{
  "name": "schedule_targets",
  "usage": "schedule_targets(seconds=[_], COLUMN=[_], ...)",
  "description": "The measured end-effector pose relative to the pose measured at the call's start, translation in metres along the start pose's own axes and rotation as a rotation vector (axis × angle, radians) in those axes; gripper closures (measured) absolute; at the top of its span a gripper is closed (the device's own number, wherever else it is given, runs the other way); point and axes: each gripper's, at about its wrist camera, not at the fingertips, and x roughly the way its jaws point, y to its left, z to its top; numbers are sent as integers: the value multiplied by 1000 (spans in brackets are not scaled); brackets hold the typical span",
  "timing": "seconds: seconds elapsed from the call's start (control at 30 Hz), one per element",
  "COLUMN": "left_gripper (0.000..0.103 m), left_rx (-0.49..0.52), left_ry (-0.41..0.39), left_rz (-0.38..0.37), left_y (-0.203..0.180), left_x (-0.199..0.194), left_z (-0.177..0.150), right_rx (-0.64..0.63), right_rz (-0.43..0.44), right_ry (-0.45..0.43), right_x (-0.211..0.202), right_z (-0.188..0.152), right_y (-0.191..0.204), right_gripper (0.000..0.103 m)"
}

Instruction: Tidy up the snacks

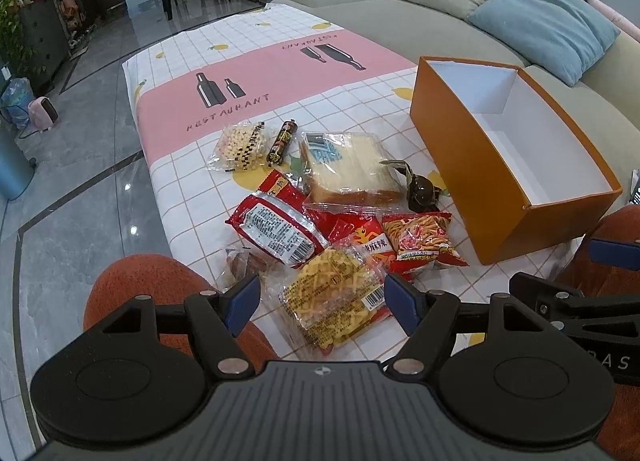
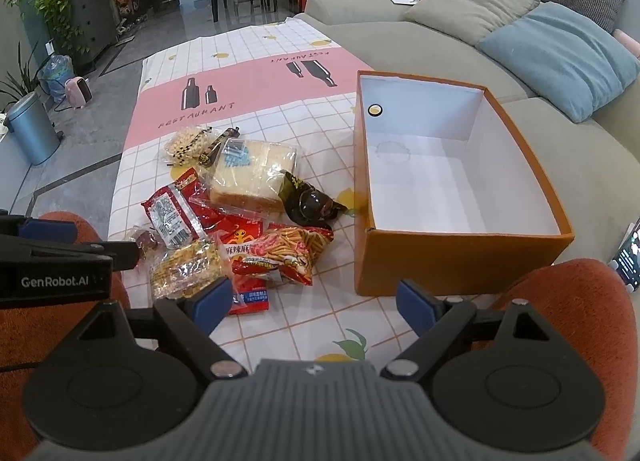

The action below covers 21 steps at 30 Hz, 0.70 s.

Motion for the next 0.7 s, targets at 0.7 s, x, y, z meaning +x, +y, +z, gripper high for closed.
schedule_targets(seconds=[0.7], left_gripper=[20], left_rx=[-13], left_ry=[13], left_rz=[-1], left_y=[2], left_x=[1], left_z=[-1], right_rx=[-6], right_rz=[0], right_ry=[16], right_x=[3], right_z=[-1], right_y=[1], right_gripper=[16])
